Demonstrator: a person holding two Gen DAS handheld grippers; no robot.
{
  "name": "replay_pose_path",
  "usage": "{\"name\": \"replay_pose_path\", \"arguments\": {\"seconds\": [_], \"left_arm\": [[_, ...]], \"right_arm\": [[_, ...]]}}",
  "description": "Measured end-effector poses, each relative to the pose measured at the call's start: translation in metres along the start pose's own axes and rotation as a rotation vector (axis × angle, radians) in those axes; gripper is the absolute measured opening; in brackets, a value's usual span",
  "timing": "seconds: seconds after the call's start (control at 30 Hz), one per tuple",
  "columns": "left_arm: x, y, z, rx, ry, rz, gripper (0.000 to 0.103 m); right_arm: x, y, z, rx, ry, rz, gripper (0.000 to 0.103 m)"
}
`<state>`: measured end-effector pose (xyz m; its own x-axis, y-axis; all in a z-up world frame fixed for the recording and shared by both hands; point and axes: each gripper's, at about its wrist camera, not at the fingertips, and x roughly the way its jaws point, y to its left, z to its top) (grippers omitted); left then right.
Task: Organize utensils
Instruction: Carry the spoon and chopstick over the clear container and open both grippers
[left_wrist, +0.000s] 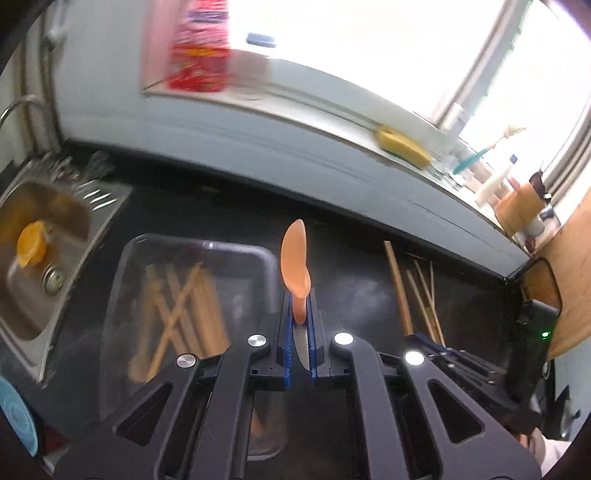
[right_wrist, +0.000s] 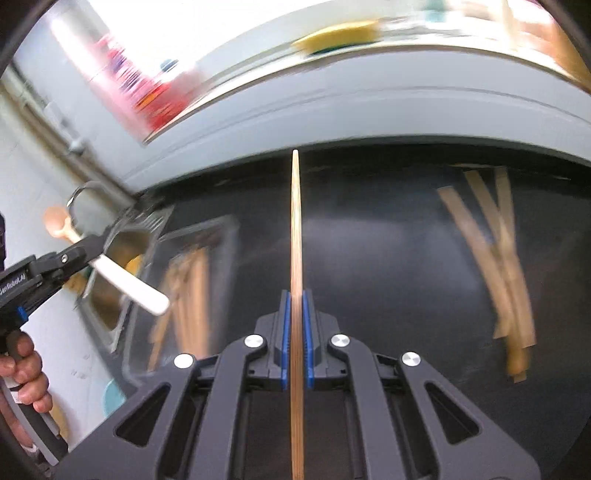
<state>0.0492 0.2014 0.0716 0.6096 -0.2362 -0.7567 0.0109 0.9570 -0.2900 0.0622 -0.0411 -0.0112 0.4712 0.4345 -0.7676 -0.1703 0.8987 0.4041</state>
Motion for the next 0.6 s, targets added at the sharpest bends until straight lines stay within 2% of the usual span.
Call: {"name": "replay_pose_path", "arguments": {"seconds": [0.1, 0.27, 0.37, 0.5, 0.6], "left_arm": [[-0.019, 0.043, -0.001, 0.003, 0.037, 0.020, 0.006], [-0.013, 0.084, 0.003, 0.079, 0.169, 0.028, 0.006], [0.013, 0.102, 0.008, 0.112, 0.257, 0.029, 0.006], [0.056, 0.125, 0.008, 0.104, 0.365, 0.021, 0.006], [0.081, 0.138, 0.009, 0.096, 0.405, 0.024, 0.006]], "right_arm": [[0.021, 0.045, -0.008, -0.037, 0.044, 0.048, 0.007], [0.053, 0.095, -0.015, -0.064, 0.104, 0.089, 0.007], [0.065, 0.113, -0.019, -0.062, 0.128, 0.097, 0.007], [0.082, 0.123, -0.023, -0.048, 0.151, 0.084, 0.007], [0.091, 0.128, -0.022, -0.032, 0.155, 0.068, 0.007]]}}
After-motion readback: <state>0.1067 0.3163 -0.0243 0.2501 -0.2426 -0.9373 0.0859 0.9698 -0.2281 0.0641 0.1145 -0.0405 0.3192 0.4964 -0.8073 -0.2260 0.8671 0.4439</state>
